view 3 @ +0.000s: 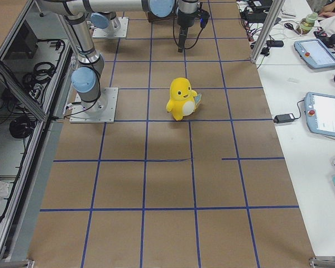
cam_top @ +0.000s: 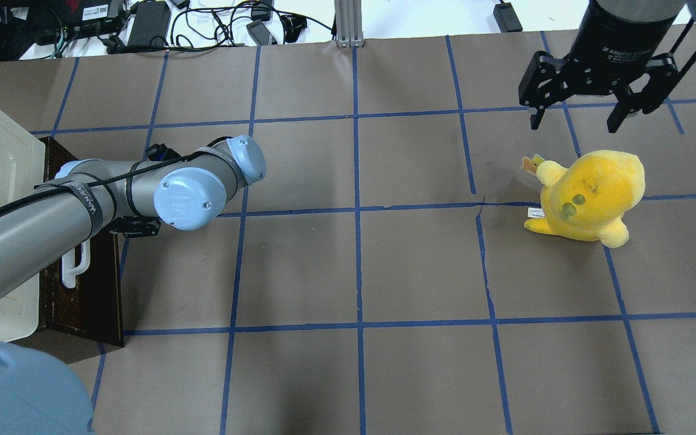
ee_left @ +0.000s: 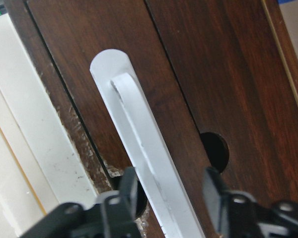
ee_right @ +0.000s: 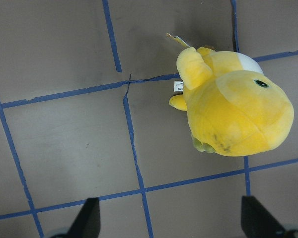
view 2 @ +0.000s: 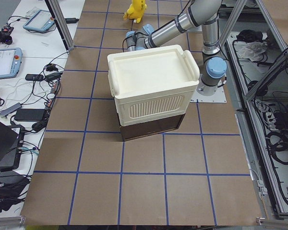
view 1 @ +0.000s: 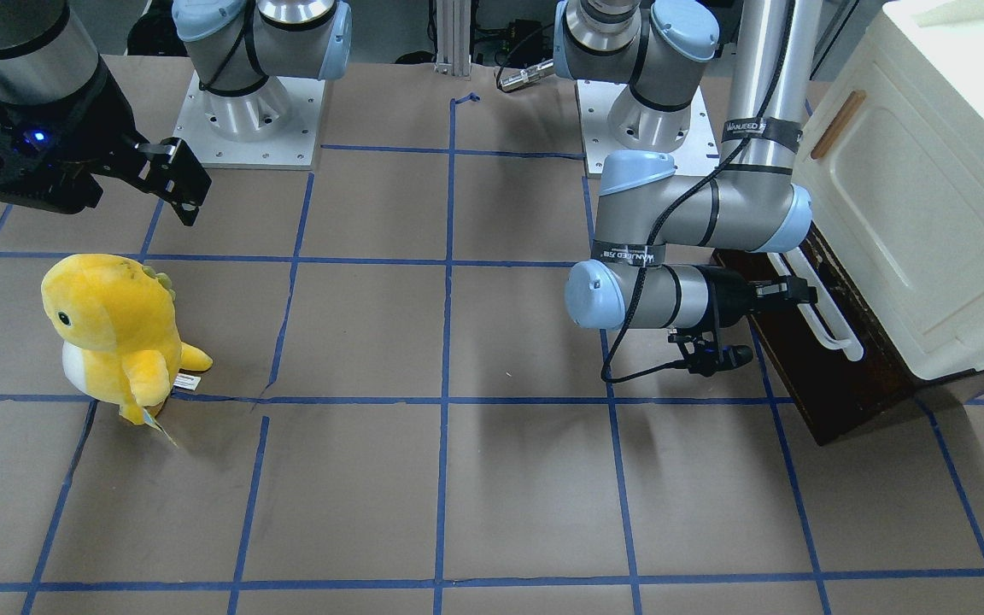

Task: Pull drawer sideways
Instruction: 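Close the left gripper around the white drawer handle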

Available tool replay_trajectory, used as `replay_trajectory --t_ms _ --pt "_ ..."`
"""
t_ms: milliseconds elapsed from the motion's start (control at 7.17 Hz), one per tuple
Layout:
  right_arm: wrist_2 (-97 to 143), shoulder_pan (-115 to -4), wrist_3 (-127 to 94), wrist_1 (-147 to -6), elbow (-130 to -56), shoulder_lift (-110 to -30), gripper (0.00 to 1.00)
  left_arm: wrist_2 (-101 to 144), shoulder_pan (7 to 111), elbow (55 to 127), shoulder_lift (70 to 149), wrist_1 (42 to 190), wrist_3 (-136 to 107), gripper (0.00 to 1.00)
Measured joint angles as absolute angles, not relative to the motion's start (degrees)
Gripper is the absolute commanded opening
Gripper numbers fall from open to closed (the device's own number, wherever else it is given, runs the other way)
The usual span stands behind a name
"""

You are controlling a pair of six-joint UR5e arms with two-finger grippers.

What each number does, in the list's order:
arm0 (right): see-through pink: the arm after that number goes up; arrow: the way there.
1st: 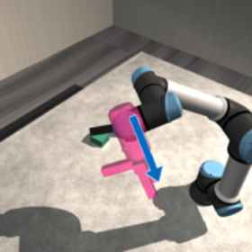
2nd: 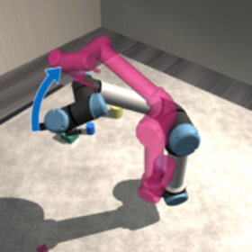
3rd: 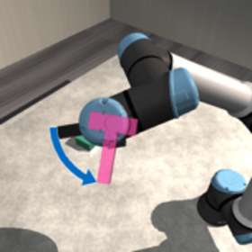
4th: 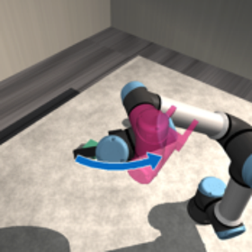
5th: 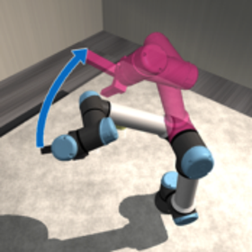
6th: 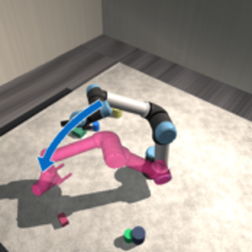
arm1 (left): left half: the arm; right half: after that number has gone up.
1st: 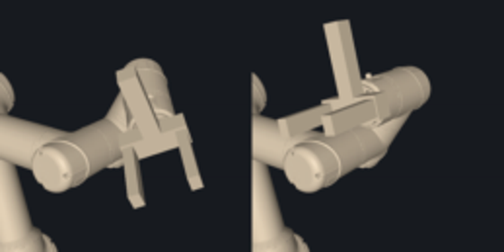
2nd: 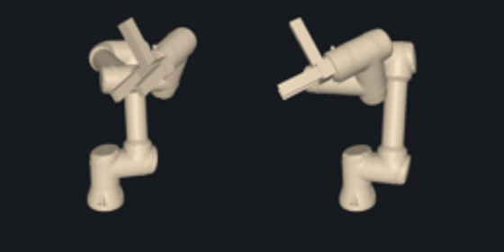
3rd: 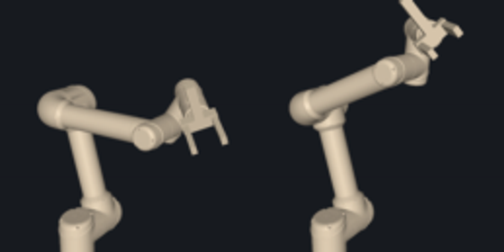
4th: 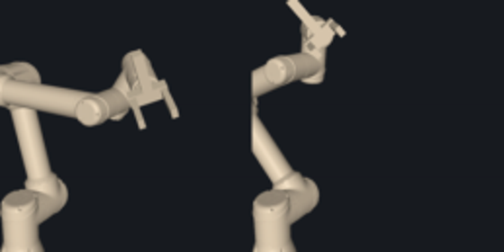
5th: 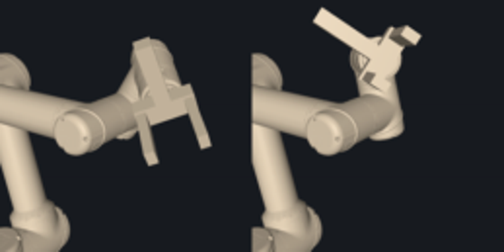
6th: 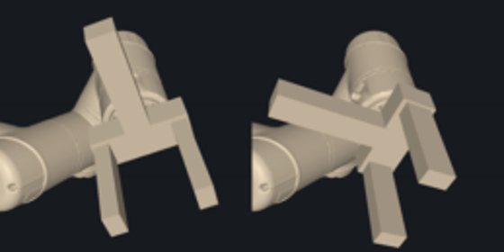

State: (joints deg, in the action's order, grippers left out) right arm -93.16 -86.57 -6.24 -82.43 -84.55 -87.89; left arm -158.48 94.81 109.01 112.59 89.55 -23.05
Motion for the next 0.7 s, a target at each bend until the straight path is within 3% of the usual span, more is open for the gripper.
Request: replay_trajectory --t_ms 279,418,697 --pt "-93.2 -86.6 -6.2 -82.4 -84.6 -87.9 1.0 -158.7 94.1 109.1 112.6 89.9 -23.2 0.52" --pt "-93.2 -86.6 -6.2 -82.4 -84.6 -87.9 1.0 -159.0 93.8 109.2 112.5 90.3 -23.5 0.45" --pt "-93.2 -86.5 -6.2 -82.4 -84.6 -87.9 1.0 -159.3 93.6 109.4 112.5 90.8 -23.8 0.41"
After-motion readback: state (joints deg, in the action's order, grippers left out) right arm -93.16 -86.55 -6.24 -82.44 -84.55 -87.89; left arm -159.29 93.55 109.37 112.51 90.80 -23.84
